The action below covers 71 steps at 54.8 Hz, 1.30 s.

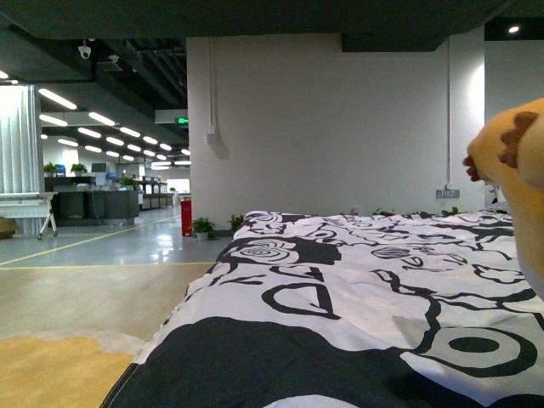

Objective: Put away toys

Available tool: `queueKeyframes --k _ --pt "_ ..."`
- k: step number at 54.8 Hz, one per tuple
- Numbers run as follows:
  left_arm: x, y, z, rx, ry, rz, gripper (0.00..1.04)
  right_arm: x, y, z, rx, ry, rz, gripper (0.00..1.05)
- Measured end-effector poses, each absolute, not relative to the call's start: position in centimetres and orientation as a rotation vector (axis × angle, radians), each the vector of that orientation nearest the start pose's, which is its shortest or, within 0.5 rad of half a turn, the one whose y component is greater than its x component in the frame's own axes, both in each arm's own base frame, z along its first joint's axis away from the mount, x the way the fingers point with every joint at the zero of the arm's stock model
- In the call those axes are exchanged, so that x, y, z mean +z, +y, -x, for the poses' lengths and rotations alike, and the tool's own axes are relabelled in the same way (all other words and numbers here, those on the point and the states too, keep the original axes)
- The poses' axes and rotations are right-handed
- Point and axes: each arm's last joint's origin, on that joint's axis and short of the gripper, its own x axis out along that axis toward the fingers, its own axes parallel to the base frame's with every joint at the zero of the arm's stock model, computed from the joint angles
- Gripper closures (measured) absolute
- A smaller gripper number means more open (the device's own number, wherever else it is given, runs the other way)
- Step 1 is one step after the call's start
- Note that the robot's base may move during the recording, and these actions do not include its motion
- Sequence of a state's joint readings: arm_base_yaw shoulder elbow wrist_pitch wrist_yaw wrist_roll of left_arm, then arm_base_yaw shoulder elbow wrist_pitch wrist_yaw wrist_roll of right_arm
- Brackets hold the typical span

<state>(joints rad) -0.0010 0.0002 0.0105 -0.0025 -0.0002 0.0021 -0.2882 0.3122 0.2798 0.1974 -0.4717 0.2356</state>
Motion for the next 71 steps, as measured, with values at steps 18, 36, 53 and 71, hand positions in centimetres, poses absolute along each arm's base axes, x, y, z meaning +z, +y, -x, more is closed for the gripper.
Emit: queueKeyframes --k 18,36,53,71 --pt "16.7 0.0 -9.7 -0.001 -0.008 -0.002 0.06 21.3 -1.3 -9.9 0.14 -0.205 -0.081 0.87" --pt "16.7 0.0 -9.7 -0.001 -0.008 -0.002 0.06 19.1 -0.6 -9.9 0.165 -0.208 -0.019 0.87" --pt "16.7 0.0 -9.7 -0.001 -0.008 -0.002 0.06 19.1 -0.6 -9.9 0.164 -0.21 -0.014 0.87" --pt "16.7 0.0 -9.7 0.004 -0.008 -0.002 0.06 19.1 -0.6 -9.9 0.174 -0.209 -0.012 0.87"
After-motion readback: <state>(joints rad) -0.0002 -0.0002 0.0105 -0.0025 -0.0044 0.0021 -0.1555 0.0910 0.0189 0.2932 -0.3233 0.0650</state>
